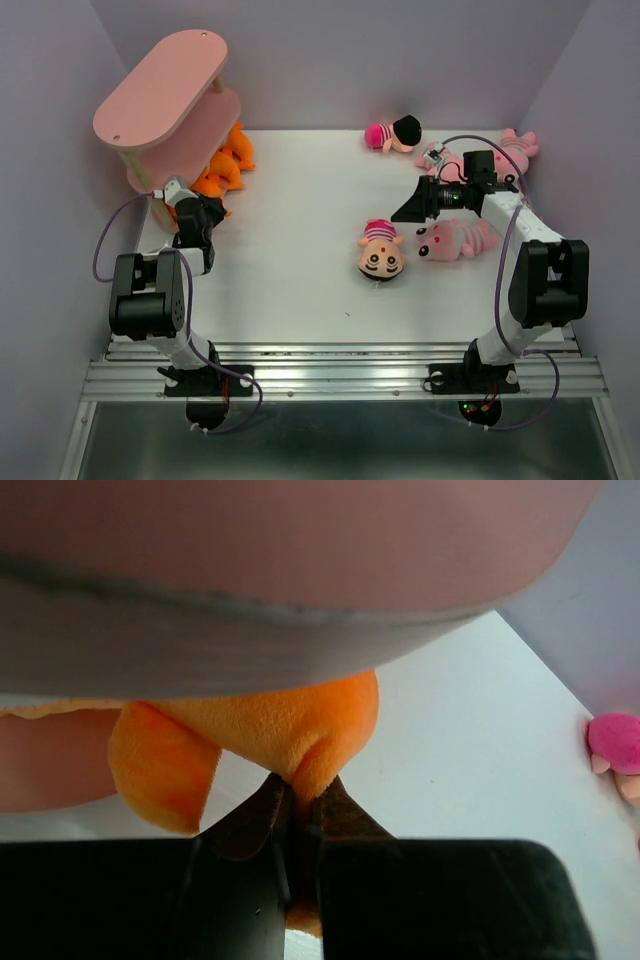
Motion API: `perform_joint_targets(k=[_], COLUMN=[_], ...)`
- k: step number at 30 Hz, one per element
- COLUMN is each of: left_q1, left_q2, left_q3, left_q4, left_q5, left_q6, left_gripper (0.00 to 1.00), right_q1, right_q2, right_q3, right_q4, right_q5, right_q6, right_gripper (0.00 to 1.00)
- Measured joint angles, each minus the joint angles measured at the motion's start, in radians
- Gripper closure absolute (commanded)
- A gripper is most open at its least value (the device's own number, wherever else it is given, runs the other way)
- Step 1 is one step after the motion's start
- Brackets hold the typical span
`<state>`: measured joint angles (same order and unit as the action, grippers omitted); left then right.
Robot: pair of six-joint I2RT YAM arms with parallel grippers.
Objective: Place and organize the stuffed toys onto the shelf
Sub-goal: Place the stuffed toy onto shelf
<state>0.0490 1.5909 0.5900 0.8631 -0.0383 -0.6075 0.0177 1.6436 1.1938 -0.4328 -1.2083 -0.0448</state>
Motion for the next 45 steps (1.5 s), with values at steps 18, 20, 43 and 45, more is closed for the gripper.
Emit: perform_joint_targets(k=[18, 20, 43, 45], left_q1=[0.037, 0.038, 0.038, 0.039], left_q2=[0.005, 0.005, -0.07, -0.084], left_q3=[-0.003, -0.003, -0.058, -0.067], left_q4=[-0.001, -0.004, -0.057, -0.065], left_q5=[0.01, 0.013, 0.069, 0.074], left_q6=[-0.087, -0.099, -0.127, -0.126], left_gripper=[0.67, 0.57, 0.22, 0.22], right_q1=[-0.002, -0.005, -0.011, -0.011], right_q2=[0.0, 0.0, -0.003, -0.006], right_q3=[0.0, 0.0, 0.0, 0.0], right_q4=[0.0, 0.0, 0.0, 0.0], right_q5=[-0.006, -0.008, -0.019, -0.022], right_q6=[0.0, 0.0, 0.0, 0.0], right_gripper=[0.0, 0.0, 0.0, 0.0])
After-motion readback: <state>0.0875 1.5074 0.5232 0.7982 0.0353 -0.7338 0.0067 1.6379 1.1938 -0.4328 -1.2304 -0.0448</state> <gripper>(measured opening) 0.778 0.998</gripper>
